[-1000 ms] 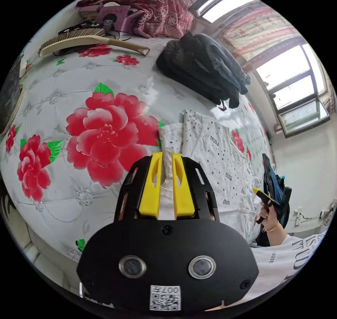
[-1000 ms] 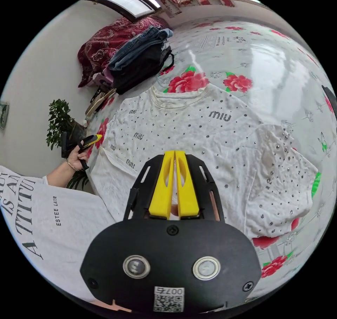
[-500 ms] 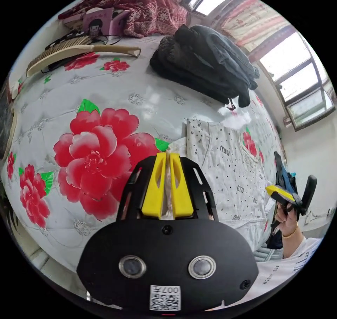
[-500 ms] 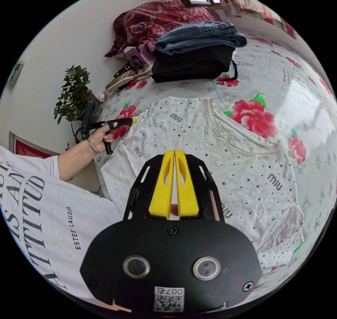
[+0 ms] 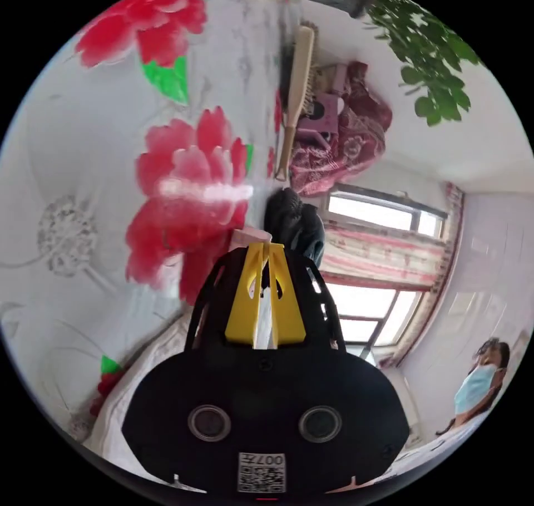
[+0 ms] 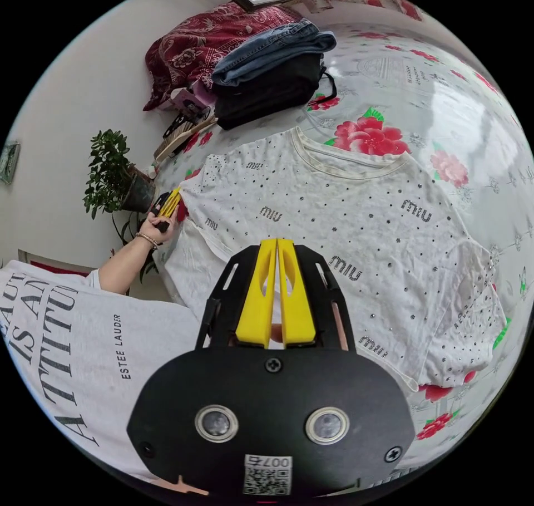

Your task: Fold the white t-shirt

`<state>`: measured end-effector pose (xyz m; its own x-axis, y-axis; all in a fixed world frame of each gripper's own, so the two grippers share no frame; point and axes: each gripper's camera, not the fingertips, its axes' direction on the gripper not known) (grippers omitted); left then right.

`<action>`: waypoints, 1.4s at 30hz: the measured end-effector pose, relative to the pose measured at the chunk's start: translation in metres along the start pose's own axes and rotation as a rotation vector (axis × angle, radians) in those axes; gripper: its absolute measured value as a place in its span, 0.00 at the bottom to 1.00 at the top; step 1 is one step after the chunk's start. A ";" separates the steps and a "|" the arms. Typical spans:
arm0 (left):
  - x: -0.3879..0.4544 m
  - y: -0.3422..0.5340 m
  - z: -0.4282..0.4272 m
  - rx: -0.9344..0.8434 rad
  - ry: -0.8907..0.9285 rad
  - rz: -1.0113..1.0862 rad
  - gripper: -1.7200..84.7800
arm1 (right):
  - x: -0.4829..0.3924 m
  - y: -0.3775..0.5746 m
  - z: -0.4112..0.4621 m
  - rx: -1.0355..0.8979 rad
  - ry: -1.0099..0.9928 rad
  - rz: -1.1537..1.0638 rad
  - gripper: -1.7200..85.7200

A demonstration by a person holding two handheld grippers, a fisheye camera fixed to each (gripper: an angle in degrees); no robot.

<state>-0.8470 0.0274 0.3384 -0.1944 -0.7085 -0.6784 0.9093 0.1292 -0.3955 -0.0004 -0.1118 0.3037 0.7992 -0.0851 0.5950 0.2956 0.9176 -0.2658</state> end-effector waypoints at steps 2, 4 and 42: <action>0.035 0.011 0.022 -0.149 -0.011 0.237 0.01 | -0.003 0.000 -0.007 0.009 0.000 -0.005 0.02; 0.083 0.053 0.067 -0.491 -0.078 0.629 0.01 | -0.002 0.002 -0.011 0.014 -0.002 0.001 0.02; 0.067 0.313 0.158 -1.232 -0.382 1.281 0.13 | 0.191 0.234 -0.122 0.732 -0.220 1.113 0.06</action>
<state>-0.5172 -0.0892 0.2676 0.5749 0.1505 -0.8043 -0.3835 0.9178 -0.1025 0.2851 0.0395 0.2630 0.3099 0.8340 0.4565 -0.8491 0.4589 -0.2618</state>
